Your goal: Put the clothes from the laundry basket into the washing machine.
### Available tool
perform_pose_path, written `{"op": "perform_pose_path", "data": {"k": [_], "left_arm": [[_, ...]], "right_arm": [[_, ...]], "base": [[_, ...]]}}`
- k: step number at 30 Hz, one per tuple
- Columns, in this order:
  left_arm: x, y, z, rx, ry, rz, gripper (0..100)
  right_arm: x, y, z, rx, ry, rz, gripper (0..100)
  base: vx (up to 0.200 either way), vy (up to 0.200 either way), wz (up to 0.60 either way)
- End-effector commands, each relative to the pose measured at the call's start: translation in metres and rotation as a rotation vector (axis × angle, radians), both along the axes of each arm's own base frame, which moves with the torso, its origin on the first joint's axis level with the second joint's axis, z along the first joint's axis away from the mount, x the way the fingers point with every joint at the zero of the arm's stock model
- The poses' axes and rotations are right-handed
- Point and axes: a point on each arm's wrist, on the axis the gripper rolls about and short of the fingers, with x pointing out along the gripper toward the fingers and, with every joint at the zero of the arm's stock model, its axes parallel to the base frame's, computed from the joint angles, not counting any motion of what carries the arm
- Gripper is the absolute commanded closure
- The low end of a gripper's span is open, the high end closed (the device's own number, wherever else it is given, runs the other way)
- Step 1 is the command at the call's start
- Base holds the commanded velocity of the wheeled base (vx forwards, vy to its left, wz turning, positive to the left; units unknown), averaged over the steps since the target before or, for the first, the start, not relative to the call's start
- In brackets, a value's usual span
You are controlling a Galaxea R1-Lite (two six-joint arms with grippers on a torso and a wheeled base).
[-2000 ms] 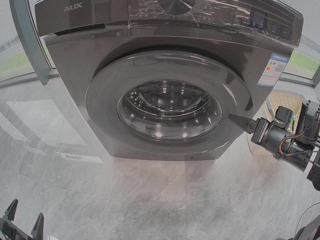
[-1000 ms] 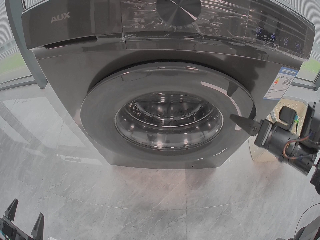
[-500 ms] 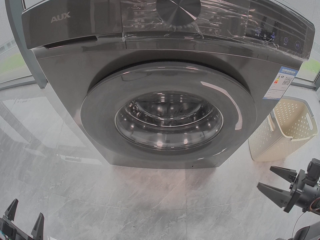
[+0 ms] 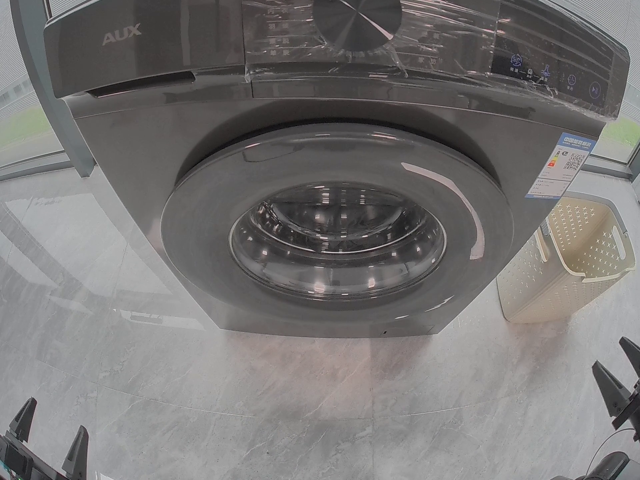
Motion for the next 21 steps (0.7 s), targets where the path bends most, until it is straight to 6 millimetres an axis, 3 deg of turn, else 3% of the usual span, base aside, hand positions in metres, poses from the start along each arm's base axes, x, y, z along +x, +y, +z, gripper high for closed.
{"op": "perform_pose_path", "data": {"k": [1,12,21], "left_arm": [[0.000,0.000,-0.005,0.000,0.006,-0.003,0],[0.000,0.000,-0.005,0.000,0.007,-0.001,0],[0.000,0.000,-0.005,-0.001,0.007,-0.003,0]], "right_arm": [[-0.030,-0.005,-0.012,-0.001,-0.155,-0.115,0],[-0.044,-0.004,-0.044,-0.060,-0.131,-0.191,0],[-0.043,-0.005,-0.049,-0.051,-0.083,-0.255,0]], "base": [[0.000,0.000,0.00],[0.000,0.000,0.00],[0.000,0.000,0.00]]}}
